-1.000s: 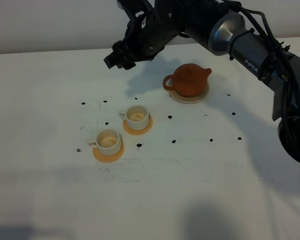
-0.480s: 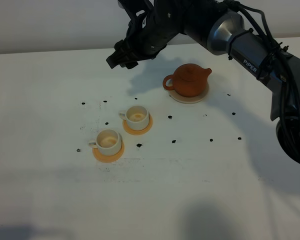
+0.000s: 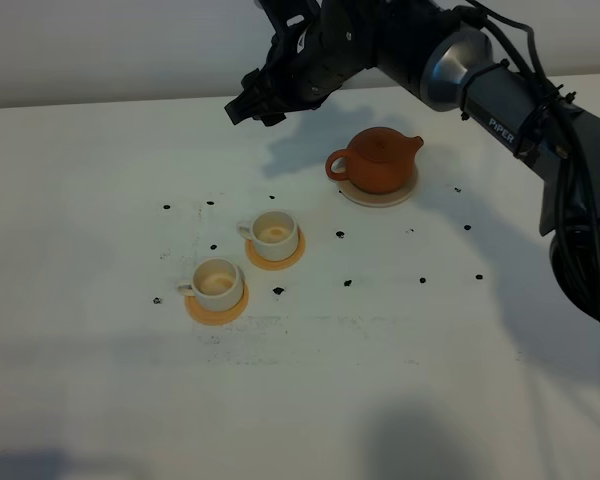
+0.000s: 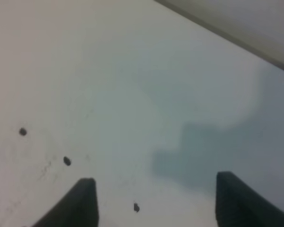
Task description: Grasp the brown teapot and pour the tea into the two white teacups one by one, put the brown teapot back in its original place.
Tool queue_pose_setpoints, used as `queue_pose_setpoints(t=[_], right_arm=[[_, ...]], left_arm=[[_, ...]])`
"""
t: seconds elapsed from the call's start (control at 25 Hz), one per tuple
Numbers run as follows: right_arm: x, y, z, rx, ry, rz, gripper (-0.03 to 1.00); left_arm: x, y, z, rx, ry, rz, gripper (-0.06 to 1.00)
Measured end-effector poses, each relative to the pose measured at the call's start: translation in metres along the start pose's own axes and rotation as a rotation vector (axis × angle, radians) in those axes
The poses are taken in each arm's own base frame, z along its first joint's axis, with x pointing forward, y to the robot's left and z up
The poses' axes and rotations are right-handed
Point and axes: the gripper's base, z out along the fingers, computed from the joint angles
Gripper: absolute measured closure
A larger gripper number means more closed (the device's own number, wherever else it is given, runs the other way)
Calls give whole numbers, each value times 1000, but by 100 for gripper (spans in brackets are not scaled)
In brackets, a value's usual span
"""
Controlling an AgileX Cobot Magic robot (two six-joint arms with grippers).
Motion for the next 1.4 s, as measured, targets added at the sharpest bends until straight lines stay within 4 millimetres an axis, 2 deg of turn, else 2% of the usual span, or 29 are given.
queue_pose_setpoints(t=[0.36, 0.68, 0.88, 1.2, 1.4], right_arm=[[13, -7, 26, 49, 38, -26, 45], [21, -20, 30, 117, 106, -53, 45], [31, -29, 43, 124, 153, -38, 45], [44, -32, 63, 117, 188, -27, 45], [45, -32, 65, 117, 193, -26, 45]], left_arm=[[0, 0, 0, 0, -1, 0, 72], [0, 0, 0, 0, -1, 0, 72], [0, 0, 0, 0, -1, 0, 72], [0, 0, 0, 0, -1, 0, 72], [0, 0, 0, 0, -2, 0, 72]])
